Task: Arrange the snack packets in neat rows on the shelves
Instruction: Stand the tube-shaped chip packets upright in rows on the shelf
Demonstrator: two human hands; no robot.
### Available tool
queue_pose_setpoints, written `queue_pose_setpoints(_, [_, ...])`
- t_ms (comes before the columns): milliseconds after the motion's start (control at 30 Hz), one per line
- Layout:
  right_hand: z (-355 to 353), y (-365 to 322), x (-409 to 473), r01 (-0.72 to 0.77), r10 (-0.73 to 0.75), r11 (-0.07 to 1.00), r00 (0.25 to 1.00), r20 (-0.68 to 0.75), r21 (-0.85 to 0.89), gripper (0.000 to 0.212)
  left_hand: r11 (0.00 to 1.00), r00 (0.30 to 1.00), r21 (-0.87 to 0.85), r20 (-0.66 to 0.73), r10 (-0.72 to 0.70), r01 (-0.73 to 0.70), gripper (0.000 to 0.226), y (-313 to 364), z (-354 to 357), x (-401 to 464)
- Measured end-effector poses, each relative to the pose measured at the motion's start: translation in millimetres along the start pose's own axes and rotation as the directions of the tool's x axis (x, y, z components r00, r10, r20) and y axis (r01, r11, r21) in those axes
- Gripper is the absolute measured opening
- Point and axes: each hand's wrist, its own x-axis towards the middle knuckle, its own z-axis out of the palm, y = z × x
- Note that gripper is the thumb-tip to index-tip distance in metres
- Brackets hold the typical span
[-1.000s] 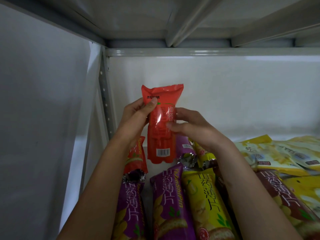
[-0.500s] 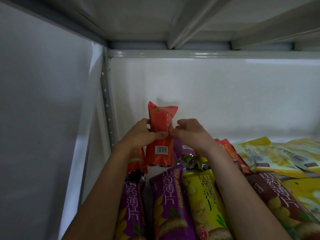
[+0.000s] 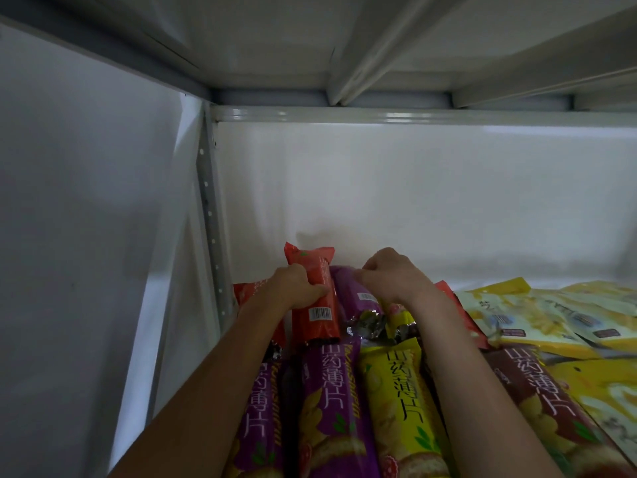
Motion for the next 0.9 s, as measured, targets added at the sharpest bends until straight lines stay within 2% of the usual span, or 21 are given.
queue_pose_setpoints(133, [3.7, -4.8, 18.1, -0.048, 0.053, 0.996, 0.996, 0.068, -0.075, 0.037, 0.999, 0.999, 0.047, 0.046, -0.004, 0.002, 0.054, -0.8, 3.9, 12.5])
queue_pose_setpoints(233, [9.1, -0.1, 25.5, -0.086, 0.101, 0.982, 0.991, 0.086, -0.166, 0.011, 0.997, 0.998, 0.077, 0.063, -0.002, -0.002, 0.055, -2.8, 8.8, 19.7])
queue_pose_setpoints(367, [16.3, 15.5, 29.4, -0.113, 0.138, 0.960, 0.987, 0.080, -0.255, 0.035, 0.986, 0.997, 0.153, 0.055, 0.059, -0.067, 0.046, -1.7, 8.9, 20.7])
queue_pose_setpoints(500, [16.7, 13.4, 31.8, -0.105, 0.132, 0.957, 0.987, 0.087, -0.270, 0.052, 0.947, 0.975, 0.244, -0.021, 0.222, -0.211, 0.027, 1.7, 9.7, 26.4])
queue_pose_setpoints(600, [20.8, 8.7, 29.4, -0.099, 0.136, 0.948, 0.985, 0.103, -0.304, 0.063, 0.902, 0.942, 0.273, 0.048, 0.333, -0.333, 0.024, 9.2, 16.9, 27.0])
queue_pose_setpoints(733, [27.6, 8.4, 32.3, -0.101, 0.124, 0.951, 0.990, 0.064, -0.292, 0.058, 0.892, 0.942, 0.303, 0.074, 0.328, -0.335, 0.025, 6.3, 28.7, 30.6])
queue_pose_setpoints(833, [27.1, 9.4, 32.9, -0.121, 0.129, 0.961, 0.991, 0.017, -0.247, 0.049, 0.915, 0.932, 0.185, 0.030, 0.361, -0.360, 0.026, 4.4, 27.8, 29.0])
queue_pose_setpoints(900, [22.9, 8.8, 29.2, -0.138, 0.139, 0.965, 0.990, -0.010, -0.224, 0.050, 0.930, 0.930, 0.077, -0.053, 0.363, -0.358, 0.035, 3.3, 26.3, 28.5])
